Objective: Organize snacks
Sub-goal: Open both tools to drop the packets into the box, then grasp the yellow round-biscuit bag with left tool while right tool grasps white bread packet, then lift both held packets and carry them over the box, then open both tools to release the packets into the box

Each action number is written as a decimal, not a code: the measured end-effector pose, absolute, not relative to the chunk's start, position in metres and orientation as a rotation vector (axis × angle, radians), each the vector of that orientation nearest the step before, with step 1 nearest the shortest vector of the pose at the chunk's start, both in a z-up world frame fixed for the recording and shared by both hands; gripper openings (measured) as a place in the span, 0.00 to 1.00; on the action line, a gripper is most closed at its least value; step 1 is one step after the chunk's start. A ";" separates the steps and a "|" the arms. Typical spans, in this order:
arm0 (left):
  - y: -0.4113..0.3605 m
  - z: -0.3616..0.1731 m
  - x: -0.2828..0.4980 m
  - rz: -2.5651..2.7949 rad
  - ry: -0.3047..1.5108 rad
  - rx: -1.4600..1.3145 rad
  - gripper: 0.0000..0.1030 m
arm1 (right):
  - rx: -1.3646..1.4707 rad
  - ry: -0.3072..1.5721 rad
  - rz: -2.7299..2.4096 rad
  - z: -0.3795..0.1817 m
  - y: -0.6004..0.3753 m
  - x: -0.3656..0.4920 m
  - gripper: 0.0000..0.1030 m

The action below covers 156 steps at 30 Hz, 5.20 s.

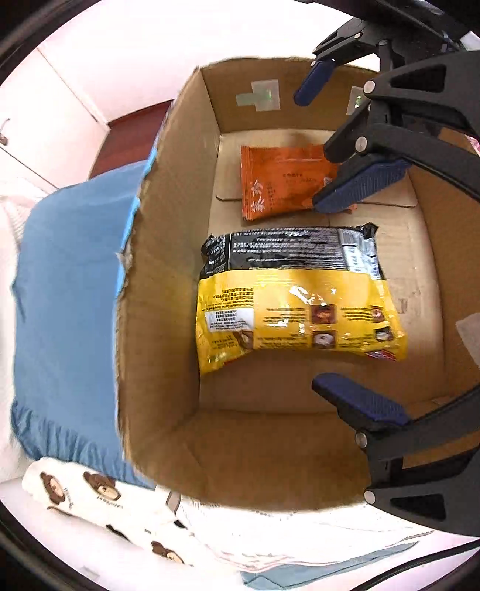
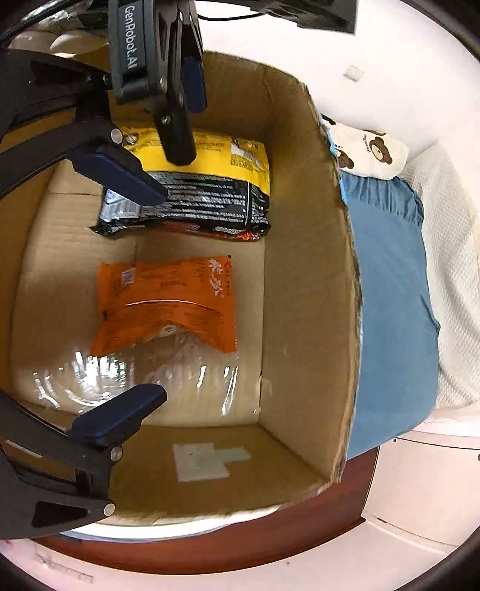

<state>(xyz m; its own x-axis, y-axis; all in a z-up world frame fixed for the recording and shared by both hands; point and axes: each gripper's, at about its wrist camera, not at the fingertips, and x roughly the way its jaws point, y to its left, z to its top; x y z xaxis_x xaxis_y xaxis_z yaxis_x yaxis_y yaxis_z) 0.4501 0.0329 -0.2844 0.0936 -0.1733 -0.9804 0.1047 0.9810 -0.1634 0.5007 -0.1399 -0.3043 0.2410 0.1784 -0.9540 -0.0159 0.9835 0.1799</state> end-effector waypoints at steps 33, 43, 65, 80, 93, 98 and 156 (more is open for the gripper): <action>0.069 -0.182 0.269 -0.160 1.094 -0.034 0.87 | 0.121 1.053 0.075 -0.157 -0.153 0.302 0.96; 0.062 -0.321 0.224 -0.243 1.551 -0.267 0.86 | 0.241 1.200 0.081 -0.223 -0.175 0.238 0.55; 0.078 -0.411 0.205 -0.114 1.631 -0.070 0.62 | 0.042 1.387 0.171 -0.319 -0.136 0.278 0.70; 0.074 -0.400 0.192 -0.111 1.496 0.042 0.62 | 0.059 1.615 0.180 -0.359 -0.111 0.250 0.59; 0.088 -0.408 0.209 -0.148 1.541 -0.016 0.62 | 0.111 1.571 0.116 -0.369 -0.110 0.234 0.64; 0.090 -0.415 0.210 -0.124 1.534 0.010 0.55 | 0.107 1.557 0.115 -0.371 -0.106 0.237 0.62; 0.061 -0.303 0.507 -0.069 1.451 0.254 0.88 | 0.010 1.343 0.007 -0.263 -0.175 0.526 0.67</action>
